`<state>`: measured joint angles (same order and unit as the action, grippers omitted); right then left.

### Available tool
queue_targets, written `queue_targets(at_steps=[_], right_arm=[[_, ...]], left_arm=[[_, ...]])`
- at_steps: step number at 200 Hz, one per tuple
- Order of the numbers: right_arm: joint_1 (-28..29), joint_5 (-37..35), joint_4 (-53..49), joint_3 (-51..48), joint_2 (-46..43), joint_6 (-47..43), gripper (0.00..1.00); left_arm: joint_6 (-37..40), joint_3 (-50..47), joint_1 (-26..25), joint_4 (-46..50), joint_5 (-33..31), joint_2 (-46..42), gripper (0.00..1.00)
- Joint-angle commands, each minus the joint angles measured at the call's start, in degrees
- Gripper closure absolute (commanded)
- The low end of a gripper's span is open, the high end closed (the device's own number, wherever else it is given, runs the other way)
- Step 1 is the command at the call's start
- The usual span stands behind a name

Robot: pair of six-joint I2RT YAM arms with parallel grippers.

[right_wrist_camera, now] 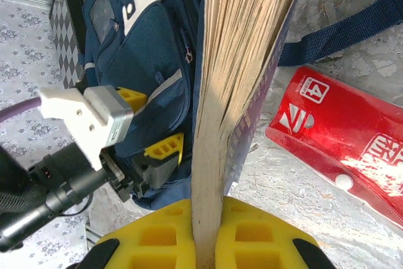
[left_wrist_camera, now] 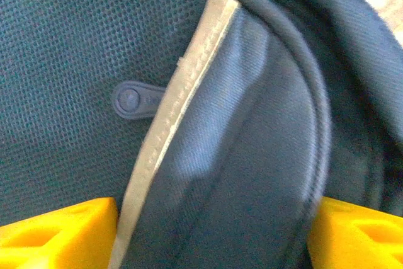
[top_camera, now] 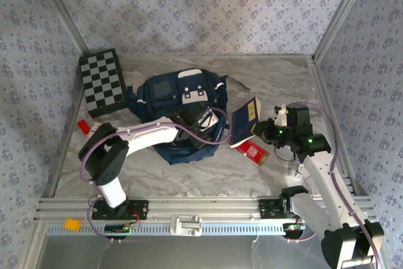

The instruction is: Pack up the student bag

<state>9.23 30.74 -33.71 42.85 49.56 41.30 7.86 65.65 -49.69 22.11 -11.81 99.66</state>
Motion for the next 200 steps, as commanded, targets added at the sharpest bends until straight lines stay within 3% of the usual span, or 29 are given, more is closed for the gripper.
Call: queue_targets(at_steps=[1, 19, 60, 113, 164, 200], right_arm=[[-0.4, 1.3, 1.3, 0.5, -0.9, -1.0, 1.00], [-0.7, 1.3, 0.3, 0.6, -1.9, -1.2, 1.00], [-1.3, 0.9, -2.2, 0.4, -2.6, -2.2, 1.00], [0.9, 2.6, -1.1, 0.7, -3.0, -0.9, 1.00], [10.8, 0.3, 6.5, 2.3, 0.1, 3.5, 1.00], [17.8, -0.9, 18.9, 1.3, 4.0, 9.0, 1.00]], left_arm=[[0.2, 2.8, 1.0, 0.6, -1.9, 1.4, 0.43], [0.1, 3.0, 1.0, 0.7, -0.9, -0.3, 0.64], [-0.2, 5.9, 1.0, 2.2, 0.5, -3.5, 1.00], [-3.4, 16.8, 1.3, 9.1, -7.6, -7.8, 1.00], [-5.4, 23.6, 4.5, 10.5, -4.9, -9.3, 1.00], [-4.7, 28.4, 5.1, 12.7, -5.4, -8.0, 1.00]])
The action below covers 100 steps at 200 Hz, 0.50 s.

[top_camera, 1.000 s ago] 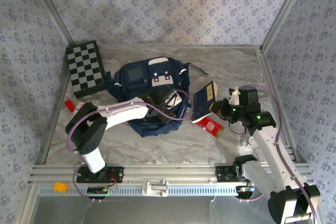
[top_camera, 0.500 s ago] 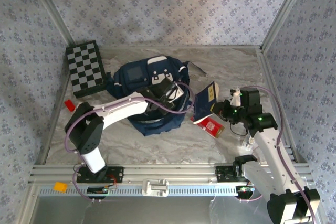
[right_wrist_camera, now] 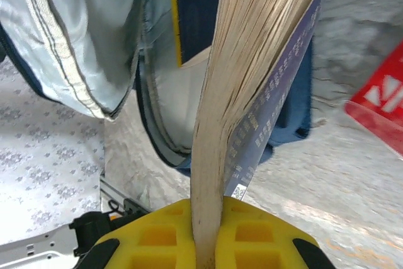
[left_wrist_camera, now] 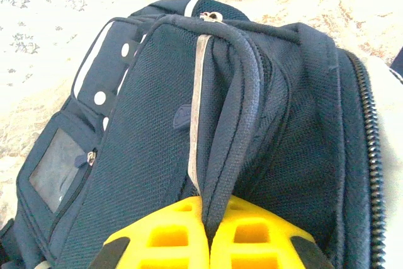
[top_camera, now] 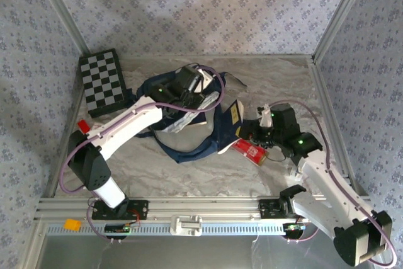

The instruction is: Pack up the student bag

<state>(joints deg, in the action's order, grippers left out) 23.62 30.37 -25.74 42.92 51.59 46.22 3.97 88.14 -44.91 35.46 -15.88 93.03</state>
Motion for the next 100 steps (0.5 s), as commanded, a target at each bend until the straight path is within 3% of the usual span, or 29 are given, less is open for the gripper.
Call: queue_targets(at_steps=[1, 49, 100], right_arm=[[3.7, -0.7, 11.1, 1.3, 2.1, 4.0, 1.00], [11.7, -8.0, 23.1, 2.0, 8.9, 7.5, 1.00], [16.6, -14.8, 40.5, 4.2, 25.7, 11.0, 1.00]], left_arm=[[-0.7, 6.0, 0.3, -0.7, -1.4, -1.4, 1.00], [-0.2, 8.1, 1.0, -0.4, -2.3, -0.9, 1.00], [-0.9, 7.8, 1.2, -0.6, 0.1, -1.8, 1.00]])
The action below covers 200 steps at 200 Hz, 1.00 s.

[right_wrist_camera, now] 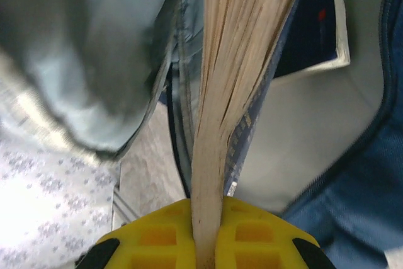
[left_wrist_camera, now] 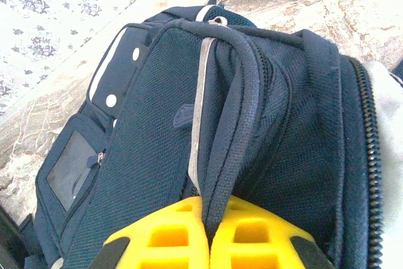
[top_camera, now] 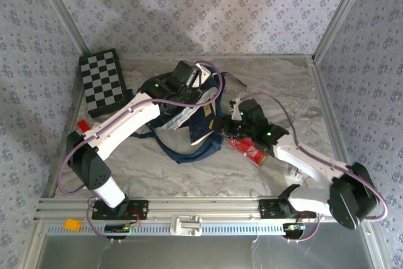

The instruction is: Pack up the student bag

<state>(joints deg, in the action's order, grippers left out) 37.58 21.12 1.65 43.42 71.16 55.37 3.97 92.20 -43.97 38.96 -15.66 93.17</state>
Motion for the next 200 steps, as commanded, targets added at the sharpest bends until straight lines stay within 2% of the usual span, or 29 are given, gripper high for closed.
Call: queue_targets(at_steps=[1, 20, 32, 53, 85, 103, 117, 155, 200], right_arm=[[2.7, -5.7, 13.2, 3.9, 6.6, 1.6, 1.00], [4.4, -12.7, 14.9, 6.1, 12.7, 0.5, 1.00], [4.1, -13.9, 18.8, 6.7, 17.1, 0.3, 0.99], [3.0, -16.1, 17.4, 10.4, 23.4, 0.9, 0.93], [3.1, -18.7, 13.6, 12.3, 26.8, -0.4, 0.63], [3.6, -18.8, 15.3, 9.3, 25.1, -0.9, 0.52], [4.3, -19.7, 12.8, 8.1, 22.9, -2.0, 0.48], [5.3, -26.7, 7.0, 2.5, 12.2, -2.5, 0.44], [5.4, -33.1, -6.1, -2.2, -3.5, -1.9, 0.42]], left_arm=[[-0.9, 3.7, 0.3, -4.1, 0.0, -2.0, 1.00], [-1.4, 2.6, 0.5, -5.1, 0.1, -2.4, 1.00], [-2.1, 2.7, 0.6, -4.7, 0.5, -2.5, 1.00], [-2.9, 2.0, 0.7, -5.0, 0.8, -2.9, 1.00], [-5.4, 0.6, 1.4, -5.6, 2.2, -4.0, 1.00], [-5.6, -0.3, 1.7, -6.1, 3.1, -4.6, 1.00], [-5.6, -1.1, 1.9, -6.4, 4.0, -4.8, 1.00], [-9.6, -3.5, 3.3, -7.6, 4.9, -4.8, 1.00], [-14.9, -9.4, 3.8, -9.0, 8.8, -6.6, 1.00]])
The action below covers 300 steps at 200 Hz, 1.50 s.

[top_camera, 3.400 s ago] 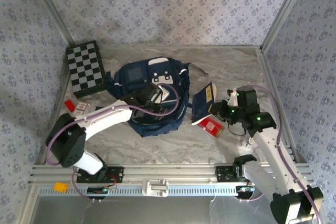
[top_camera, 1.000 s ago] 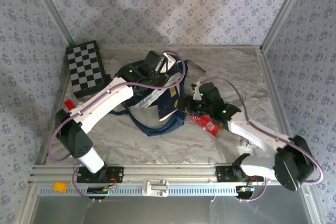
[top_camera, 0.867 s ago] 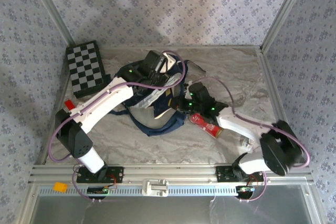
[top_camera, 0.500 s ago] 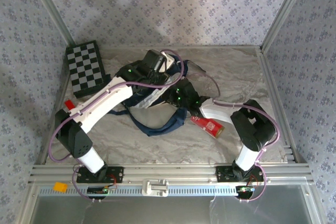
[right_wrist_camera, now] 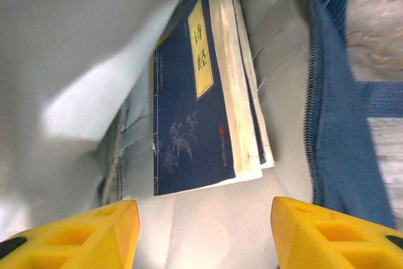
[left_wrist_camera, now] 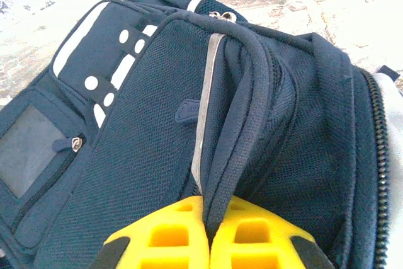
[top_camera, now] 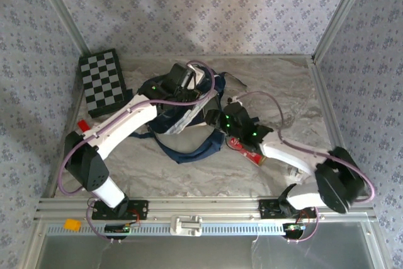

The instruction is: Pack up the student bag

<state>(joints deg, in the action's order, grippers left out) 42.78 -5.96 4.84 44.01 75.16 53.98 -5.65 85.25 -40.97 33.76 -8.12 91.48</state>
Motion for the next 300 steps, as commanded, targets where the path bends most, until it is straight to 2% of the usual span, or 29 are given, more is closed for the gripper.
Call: queue_targets(at_steps=[1, 31, 45, 72, 104, 121, 147, 189, 213, 245, 275, 300], right_arm=[[0.2, -6.1, -9.5, -2.9, -7.9, -0.5, 0.42], [-0.1, -7.0, -18.1, -3.9, -17.2, -1.5, 0.40], [-0.4, -6.0, -21.0, -3.8, -19.5, -1.4, 0.38], [-0.4, -3.0, -24.1, -3.1, -20.7, -1.8, 0.37], [0.6, 2.6, -23.2, -2.4, -17.6, -2.0, 0.36], [1.9, 5.1, -22.5, -0.8, -14.3, -2.4, 0.36], [6.7, 5.1, -20.5, 1.9, -8.6, -2.6, 0.36], [11.9, 4.6, -20.5, 7.9, 0.9, -3.5, 0.36], [13.5, 4.9, -18.2, 10.2, 5.5, -3.2, 0.36], [14.0, 4.3, -17.2, 11.1, 10.2, -3.1, 0.36], [14.0, 4.4, -17.6, 10.8, 13.0, -3.1, 0.36], [13.4, 4.2, -17.2, 9.1, 13.6, -1.9, 0.36]], left_arm=[[-5.4, -2.7, 0.9, -3.9, 1.5, -4.9, 1.00], [-11.3, -9.9, 0.9, -8.6, 9.5, -6.4, 0.87], [-15.3, -13.4, 0.8, -11.5, 12.9, -7.1, 0.77], [-20.3, -19.2, 1.0, -14.8, 15.0, -10.3, 0.56], [-23.7, -25.7, 4.0, -15.4, 14.3, -18.2, 0.45], [-24.4, -28.3, 7.1, -13.2, 12.9, -21.5, 0.42], [-25.3, -32.3, 13.9, -10.9, 12.8, -24.9, 0.38], [-27.6, -37.5, 28.4, -12.6, 20.8, -25.2, 0.36], [-29.2, -39.5, 34.2, -15.2, 24.4, -23.8, 0.35], [-29.8, -40.4, 37.3, -18.2, 27.7, -20.0, 0.35], [-31.1, -41.1, 37.6, -20.0, 25.5, -17.6, 0.34], [-31.9, -41.3, 37.6, -22.5, 27.0, -14.2, 0.34]])
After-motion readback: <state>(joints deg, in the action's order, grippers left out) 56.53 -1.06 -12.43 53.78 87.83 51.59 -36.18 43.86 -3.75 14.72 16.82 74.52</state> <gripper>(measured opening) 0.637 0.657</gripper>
